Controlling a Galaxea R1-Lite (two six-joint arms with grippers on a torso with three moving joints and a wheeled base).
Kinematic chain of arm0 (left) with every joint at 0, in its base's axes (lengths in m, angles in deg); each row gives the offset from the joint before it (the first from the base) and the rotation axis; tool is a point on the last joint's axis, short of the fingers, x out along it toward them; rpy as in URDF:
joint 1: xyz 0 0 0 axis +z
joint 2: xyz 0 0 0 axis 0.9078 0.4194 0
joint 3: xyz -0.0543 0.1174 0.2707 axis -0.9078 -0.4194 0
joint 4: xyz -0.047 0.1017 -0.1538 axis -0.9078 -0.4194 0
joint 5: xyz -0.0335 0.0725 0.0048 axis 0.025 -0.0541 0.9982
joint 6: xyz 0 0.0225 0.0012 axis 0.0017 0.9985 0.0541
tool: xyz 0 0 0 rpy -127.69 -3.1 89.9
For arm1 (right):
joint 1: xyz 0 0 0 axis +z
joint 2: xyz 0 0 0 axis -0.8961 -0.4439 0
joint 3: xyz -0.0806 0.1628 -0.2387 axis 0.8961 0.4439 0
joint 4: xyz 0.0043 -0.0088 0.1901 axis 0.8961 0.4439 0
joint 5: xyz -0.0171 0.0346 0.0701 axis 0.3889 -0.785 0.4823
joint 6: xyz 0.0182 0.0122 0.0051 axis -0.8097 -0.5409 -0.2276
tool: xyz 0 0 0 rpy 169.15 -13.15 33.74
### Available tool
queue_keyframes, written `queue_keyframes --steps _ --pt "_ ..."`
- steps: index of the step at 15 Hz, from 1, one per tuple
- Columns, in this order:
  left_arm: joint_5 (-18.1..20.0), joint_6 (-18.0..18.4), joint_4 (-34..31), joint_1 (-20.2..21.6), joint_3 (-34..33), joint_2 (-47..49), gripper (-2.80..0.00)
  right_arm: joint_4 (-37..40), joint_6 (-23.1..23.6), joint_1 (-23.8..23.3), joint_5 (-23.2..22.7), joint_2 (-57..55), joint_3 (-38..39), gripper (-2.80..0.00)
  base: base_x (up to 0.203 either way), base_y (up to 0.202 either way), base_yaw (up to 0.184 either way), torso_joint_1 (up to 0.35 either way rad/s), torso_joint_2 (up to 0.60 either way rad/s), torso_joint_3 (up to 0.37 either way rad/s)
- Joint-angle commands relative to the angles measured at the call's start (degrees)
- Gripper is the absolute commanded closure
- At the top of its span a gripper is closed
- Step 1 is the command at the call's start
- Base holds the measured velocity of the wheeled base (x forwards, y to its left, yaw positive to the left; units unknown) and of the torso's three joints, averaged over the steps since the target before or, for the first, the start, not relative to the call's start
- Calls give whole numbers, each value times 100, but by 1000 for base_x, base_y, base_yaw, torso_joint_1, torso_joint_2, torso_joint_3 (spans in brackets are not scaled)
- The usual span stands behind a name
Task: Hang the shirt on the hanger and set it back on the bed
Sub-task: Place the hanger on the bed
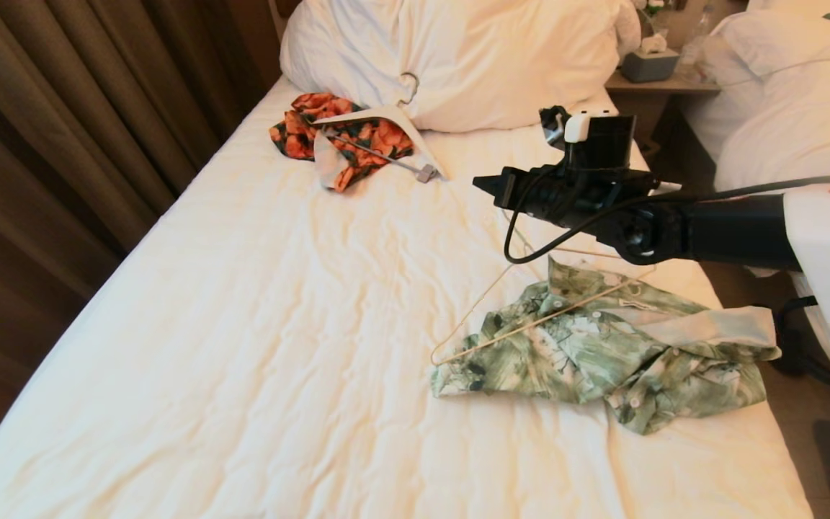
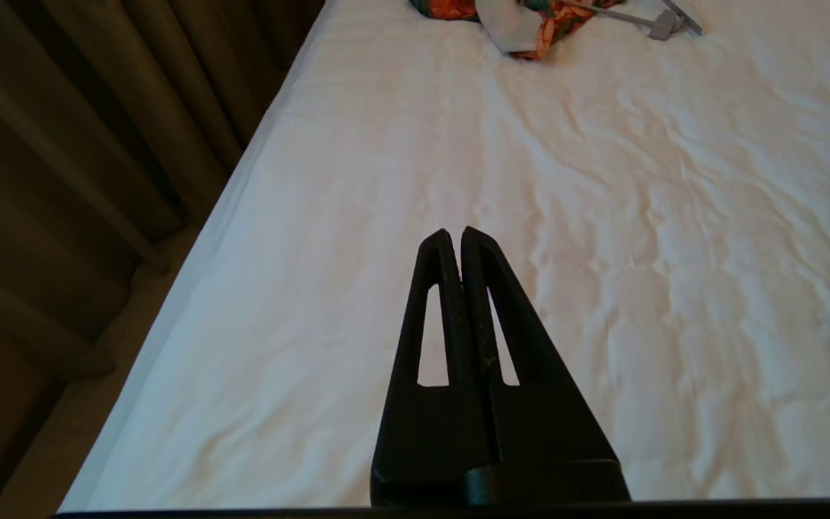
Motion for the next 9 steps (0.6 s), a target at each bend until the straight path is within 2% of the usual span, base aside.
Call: queue_keyframes --steps 1,3,4,6,9 --pt "-14 2 12 1 -1 -116 0 441 154 44 258 127 13 -280 0 0 0 0 0 0" --pt "-28 2 12 1 13 -245 0 1238 643 129 1090 173 14 -280 0 0 0 0 0 0" --pt "-40 3 12 1 31 -323 0 1316 702 161 1277 250 25 -280 0 0 0 0 0 0" --pt "-55 11 -1 1 41 -490 0 1365 721 205 1336 450 164 -280 0 0 0 0 0 0" --pt "-170 2 -329 1 88 -589 0 1540 731 293 1670 430 207 -280 0 0 0 0 0 0"
